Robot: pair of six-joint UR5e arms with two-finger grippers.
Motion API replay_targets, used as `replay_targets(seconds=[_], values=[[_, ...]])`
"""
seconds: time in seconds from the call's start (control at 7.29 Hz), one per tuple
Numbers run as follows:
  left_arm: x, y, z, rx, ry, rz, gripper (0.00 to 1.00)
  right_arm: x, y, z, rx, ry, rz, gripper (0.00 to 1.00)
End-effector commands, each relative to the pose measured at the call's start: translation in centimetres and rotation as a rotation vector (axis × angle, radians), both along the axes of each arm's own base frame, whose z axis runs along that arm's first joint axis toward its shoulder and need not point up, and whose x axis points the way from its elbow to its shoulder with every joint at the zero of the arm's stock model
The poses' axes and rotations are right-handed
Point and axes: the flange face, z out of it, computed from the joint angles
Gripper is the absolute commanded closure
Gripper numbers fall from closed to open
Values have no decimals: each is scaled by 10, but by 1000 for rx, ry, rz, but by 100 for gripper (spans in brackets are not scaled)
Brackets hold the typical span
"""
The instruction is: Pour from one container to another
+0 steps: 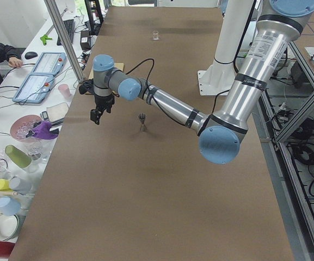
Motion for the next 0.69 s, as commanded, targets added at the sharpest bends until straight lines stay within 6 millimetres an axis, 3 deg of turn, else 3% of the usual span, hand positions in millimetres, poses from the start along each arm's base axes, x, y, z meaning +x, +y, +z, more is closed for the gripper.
replay_targets(seconds=[0.0,0.14,0.41,0.55], values=[[-96,90,127,-188,85,-48,2,21,17,3,-18,-14,67,0],[-119,116,166,-192,65,-8,2,23,23,-10,-17,-14,79,0],[-159,165,215,-272,66,-43,2,24,25,-19,-41,2,72,0],[-177,209,239,-257,58,-29,2,23,20,-22,-33,6,67,0]])
